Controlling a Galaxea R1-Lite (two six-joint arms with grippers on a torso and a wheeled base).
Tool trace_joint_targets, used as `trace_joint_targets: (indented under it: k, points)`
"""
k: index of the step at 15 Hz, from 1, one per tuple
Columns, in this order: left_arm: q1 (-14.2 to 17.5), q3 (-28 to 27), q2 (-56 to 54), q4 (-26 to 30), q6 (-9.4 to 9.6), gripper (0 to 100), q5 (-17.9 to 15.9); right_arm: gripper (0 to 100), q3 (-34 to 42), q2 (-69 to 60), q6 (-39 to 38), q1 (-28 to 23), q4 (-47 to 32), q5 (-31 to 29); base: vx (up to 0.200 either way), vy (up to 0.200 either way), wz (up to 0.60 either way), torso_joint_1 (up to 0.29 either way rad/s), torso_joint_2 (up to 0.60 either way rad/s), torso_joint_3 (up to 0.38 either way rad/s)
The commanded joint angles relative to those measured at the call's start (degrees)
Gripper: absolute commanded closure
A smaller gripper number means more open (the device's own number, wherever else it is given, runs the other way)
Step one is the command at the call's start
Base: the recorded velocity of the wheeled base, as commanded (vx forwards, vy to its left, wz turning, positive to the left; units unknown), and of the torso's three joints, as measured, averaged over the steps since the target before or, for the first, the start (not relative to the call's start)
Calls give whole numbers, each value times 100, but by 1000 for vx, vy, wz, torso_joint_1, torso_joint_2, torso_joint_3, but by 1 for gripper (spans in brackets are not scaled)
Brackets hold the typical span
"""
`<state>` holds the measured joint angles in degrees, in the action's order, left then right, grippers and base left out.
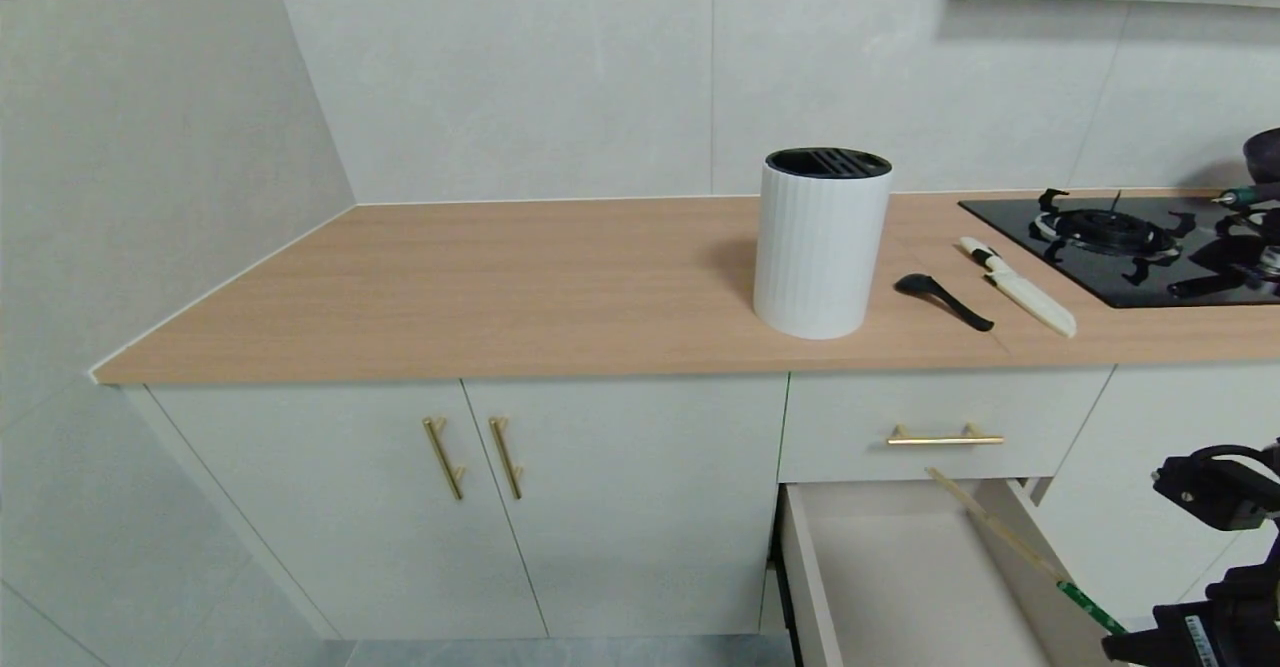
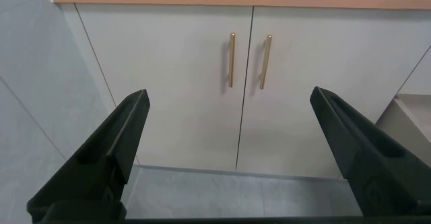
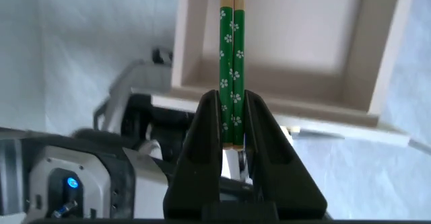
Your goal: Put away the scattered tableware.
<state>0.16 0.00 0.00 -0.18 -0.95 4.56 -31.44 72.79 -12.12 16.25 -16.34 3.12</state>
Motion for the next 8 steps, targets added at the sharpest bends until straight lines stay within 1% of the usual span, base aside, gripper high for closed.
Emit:
trace_joint_targets:
  k: [1,5,8]
  points:
    - [2,0,0,1,-2,0,1,100,68,359,-10,10,16,4,0,0,0,-95,256,173]
    - [2,0,0,1,-2,0,1,100,50,438,43,19,166,-4,0,0,0,-145,425,276]
    - [2,0,0,1,-2,0,1,100,6,710,52,19,684,-40,0,0,0,-150,469,320]
